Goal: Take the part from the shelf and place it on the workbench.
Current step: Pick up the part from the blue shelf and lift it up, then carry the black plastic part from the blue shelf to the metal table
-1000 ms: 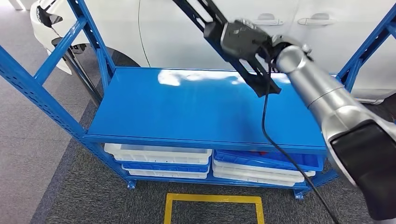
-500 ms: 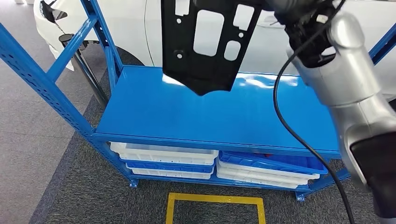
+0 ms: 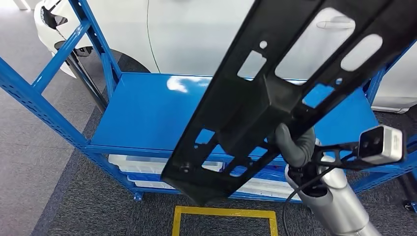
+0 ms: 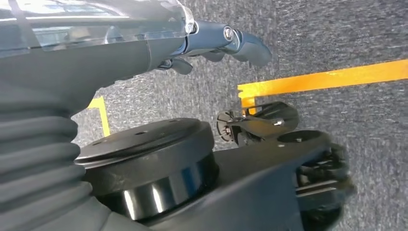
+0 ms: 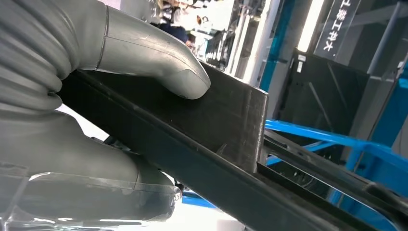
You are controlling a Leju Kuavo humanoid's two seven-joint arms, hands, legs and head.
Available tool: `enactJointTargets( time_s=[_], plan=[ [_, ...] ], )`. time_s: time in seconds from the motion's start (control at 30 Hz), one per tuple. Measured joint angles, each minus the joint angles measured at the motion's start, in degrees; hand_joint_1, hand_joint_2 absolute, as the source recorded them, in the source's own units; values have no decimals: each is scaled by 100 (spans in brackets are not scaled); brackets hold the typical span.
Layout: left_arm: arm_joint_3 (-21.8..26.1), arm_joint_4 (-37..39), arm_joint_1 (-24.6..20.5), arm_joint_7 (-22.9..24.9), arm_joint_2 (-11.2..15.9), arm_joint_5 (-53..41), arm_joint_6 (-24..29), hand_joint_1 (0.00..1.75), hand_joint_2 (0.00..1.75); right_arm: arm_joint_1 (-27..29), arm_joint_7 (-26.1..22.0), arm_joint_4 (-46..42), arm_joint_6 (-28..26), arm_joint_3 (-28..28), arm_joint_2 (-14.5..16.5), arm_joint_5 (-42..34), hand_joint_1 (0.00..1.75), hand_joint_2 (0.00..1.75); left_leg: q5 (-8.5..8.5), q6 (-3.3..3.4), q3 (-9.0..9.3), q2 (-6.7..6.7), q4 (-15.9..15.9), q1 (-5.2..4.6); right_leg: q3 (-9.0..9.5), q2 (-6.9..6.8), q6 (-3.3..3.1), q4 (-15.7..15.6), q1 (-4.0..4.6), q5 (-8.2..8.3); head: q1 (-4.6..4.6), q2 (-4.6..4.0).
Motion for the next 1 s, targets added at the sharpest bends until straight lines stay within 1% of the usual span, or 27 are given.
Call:
enactJointTargets(
  time_s=[0.03,0.07,0.1,0.13,0.2,0.23,0.27,0.3,0.37,0.4,0.43,0.47,0.5,0.53,0.57,0.6,0.63,0.67,0.73,0.77,0.8,0.83,0.87,0.9,0.93,0.97,1.0],
  plan=[
    [0,1,-7,-13,1,-2,-19,0,175,191,-93,-76,-21,0,20,108,175,175,207,49,198,0,-428,-16,13,5,2,0,7,-6,0,0],
    [0,2,-17,-19,4,-3,-31,0,175,367,-176,-143,-36,0,36,200,175,175,355,93,382,0,-822,-35,21,10,15,5,20,-13,0,1],
    [0,4,-25,-20,6,-4,-37,0,175,518,-231,-195,-43,0,51,265,175,175,436,124,510,0,-1095,-55,22,15,35,8,24,-16,0,0],
    [0,5,-31,-21,8,-4,-39,0,175,640,-263,-235,-45,0,66,309,175,175,448,144,566,0,-1224,-76,19,18,63,10,20,-16,0,0],
    [0,7,-35,-21,6,-5,-39,0,175,798,-281,-297,-42,0,81,350,175,175,460,169,586,1,-1269,-83,16,23,132,5,11,-10,0,0],
    [0,7,-37,-20,4,-5,-38,0,175,842,-282,-321,-41,-1,85,361,175,175,483,193,601,5,-1298,-73,13,23,162,26,5,-33,0,0],
    [0,8,-42,-18,2,-5,-32,0,175,871,-282,-343,-37,-2,88,378,175,175,511,221,615,11,-1328,-58,-23,23,187,121,1,-113,0,0],
    [0,8,-49,-14,-1,-6,-24,0,175,896,-282,-359,-29,-3,95,402,175,175,535,245,625,18,-1356,-43,-114,23,208,335,-5,-260,0,0],
    [0,9,-66,-9,-3,-9,8,0,175,969,-282,-369,-13,-4,123,478,175,175,550,268,609,23,-1360,-47,-438,24,240,1077,-28,-662,0,-1],
    [0,9,-73,-9,-4,-14,24,0,175,1020,-280,-368,-6,-4,144,516,175,175,552,270,600,23,-1355,-50,-598,24,257,1437,-36,-803,0,-1],
    [0,9,-80,-11,-8,-20,41,0,175,1070,-276,-366,-4,-5,170,555,175,175,552,269,595,22,-1349,-50,-680,23,272,1634,-43,-840,0,0],
    [0,9,-89,-14,-12,-29,55,0,175,1113,-265,-364,-2,-9,204,592,175,175,549,265,592,20,-1339,-49,-649,22,281,1595,-52,-761,0,0],
    [0,9,-103,-18,-17,-38,63,0,175,1148,-247,-365,2,-16,245,635,175,175,542,255,593,18,-1325,-47,-503,21,286,1320,-62,-588,0,0],
    [0,9,-120,-22,-24,-47,68,0,175,1177,-221,-368,5,-26,289,682,175,175,531,237,595,14,-1304,-45,-283,18,285,899,-74,-390,0,0],
    [0,9,-140,-25,-27,-54,69,0,175,1204,-192,-374,8,-37,338,733,175,175,512,210,587,10,-1273,-56,-83,18,273,509,-73,-252,0,-1],
    [0,9,-158,-26,-31,-56,71,0,175,1236,-168,-386,7,-45,388,782,175,175,496,181,577,7,-1248,-66,53,21,248,230,-68,-169,0,-1],
    [-1,9,-172,-26,-33,-57,74,0,175,1272,-144,-400,1,-51,438,831,175,175,484,155,567,5,-1228,-76,113,26,219,97,-58,-151,0,0],
    [-1,9,-181,-25,-34,-55,80,0,175,1308,-122,-412,-7,-54,484,880,175,175,479,127,560,4,-1221,-85,111,33,184,81,-43,-166,0,0],
    [-2,9,-190,-2,-35,-27,105,0,175,1362,-86,-429,-14,-56,560,964,175,175,457,70,556,6,-1201,-72,106,37,112,63,-49,-147,0,0],
    [-2,9,-193,25,-35,2,123,0,175,1373,-75,-430,-8,-57,594,994,175,175,391,37,524,6,-1119,-63,112,34,77,50,-57,-138,-1,0],
    [-1,9,-196,62,-36,35,138,0,175,1377,-70,-431,-1,-57,627,1011,175,175,260,6,442,7,-923,-53,117,28,45,37,-66,-131,-1,0],
    [1,9,-196,104,-36,69,146,0,175,1378,-67,-430,6,-57,650,1018,175,175,81,-21,306,8,-613,-42,120,22,26,33,-68,-129,-1,0],
    [4,9,-193,140,-36,98,137,0,175,1381,-66,-429,8,-57,663,1018,175,175,-117,-43,128,8,-218,-37,117,19,13,34,-65,-131,-1,0],
    [9,9,-188,168,-36,117,112,0,175,1389,-66,-425,3,-57,668,1017,175,175,-267,-58,-47,8,161,-30,114,16,8,35,-61,-132,0,0],
    [14,9,-182,186,-35,134,79,0,175,1402,-65,-420,-7,-57,671,1015,175,175,-324,-65,-159,8,400,-27,113,14,6,37,-57,-132,0,0],
    [17,9,-177,188,-35,140,39,0,175,1420,-67,-415,-22,-57,674,1015,175,175,-269,-63,-174,8,431,-25,116,16,6,38,-55,-133,0,1],
    [20,9,-176,182,-35,145,3,0,175,1440,-71,-412,-38,-57,678,1017,175,175,-109,-51,-73,8,221,-24,124,18,8,39,-54,-135,0,1]
  ],
)
